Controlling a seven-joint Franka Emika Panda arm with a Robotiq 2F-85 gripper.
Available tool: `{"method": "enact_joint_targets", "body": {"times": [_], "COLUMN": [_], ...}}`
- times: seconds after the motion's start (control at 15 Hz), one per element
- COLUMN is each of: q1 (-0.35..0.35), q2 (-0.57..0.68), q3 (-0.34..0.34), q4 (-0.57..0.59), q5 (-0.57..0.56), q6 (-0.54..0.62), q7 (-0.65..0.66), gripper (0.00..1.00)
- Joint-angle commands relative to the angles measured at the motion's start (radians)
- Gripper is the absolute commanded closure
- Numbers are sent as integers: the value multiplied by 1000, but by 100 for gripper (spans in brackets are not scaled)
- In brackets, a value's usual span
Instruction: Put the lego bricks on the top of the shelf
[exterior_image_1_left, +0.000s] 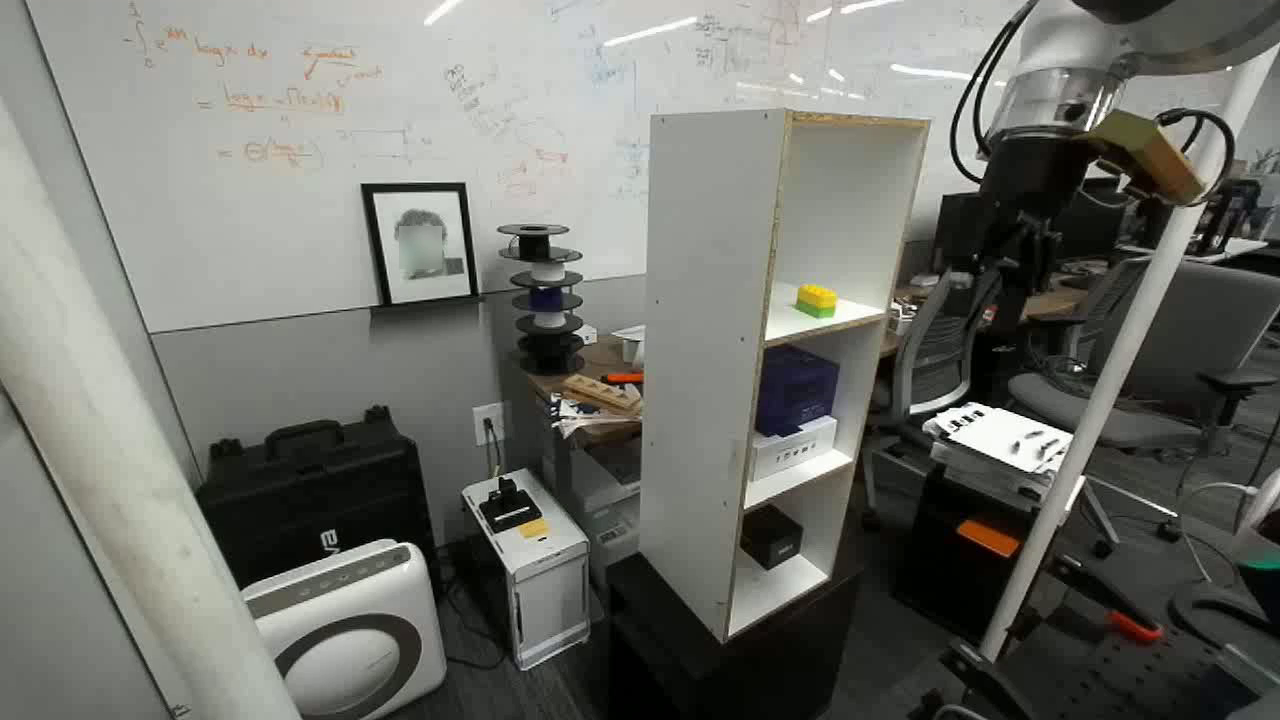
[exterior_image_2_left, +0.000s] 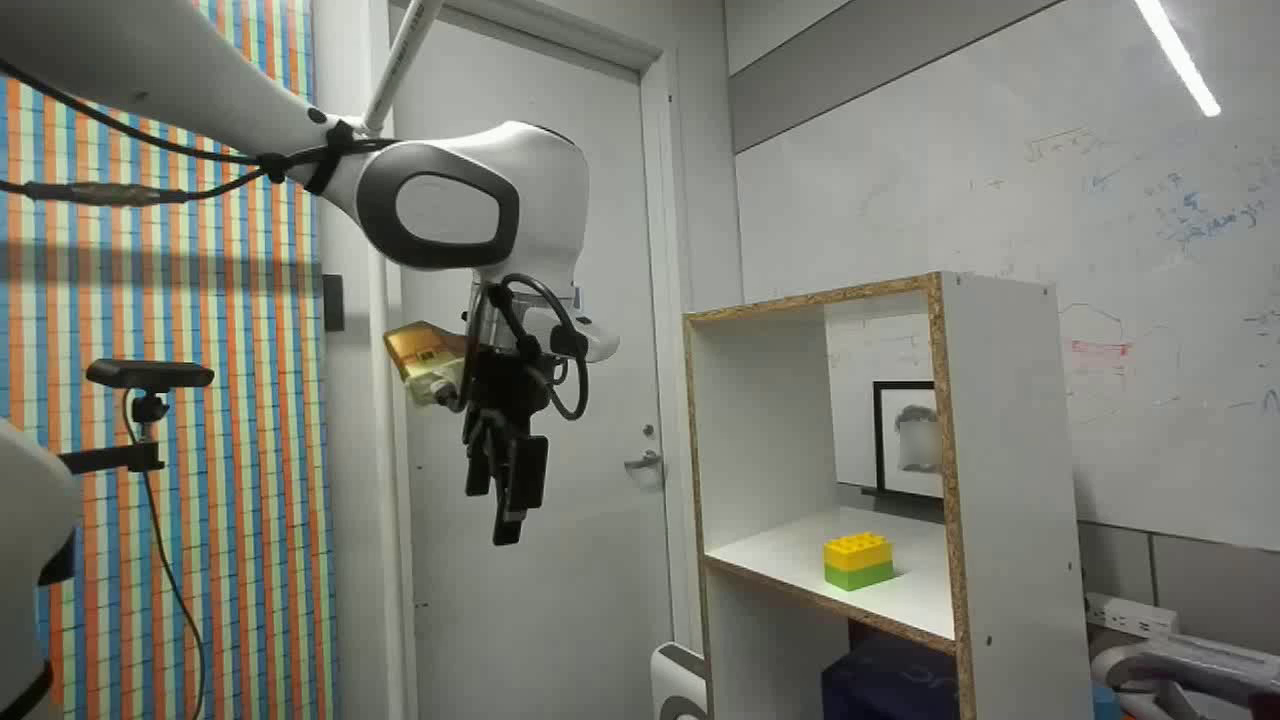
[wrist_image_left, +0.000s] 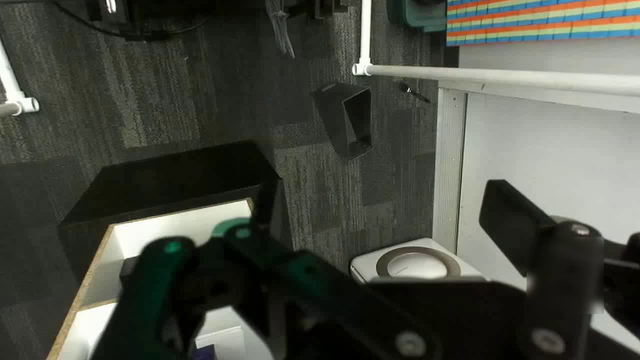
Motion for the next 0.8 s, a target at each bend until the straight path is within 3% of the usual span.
{"method": "enact_joint_targets", "body": {"times": [0.0, 0.6, 0.73], "q1": [-18, -18, -32], "q2": [1, 0, 35], "q3": [16, 16, 8], "q4": [4, 5, 3], "q5": [9, 9, 1], "q6": [-4, -4, 86], "q7": [-9, -9, -27], "gripper": [0, 0, 0]}}
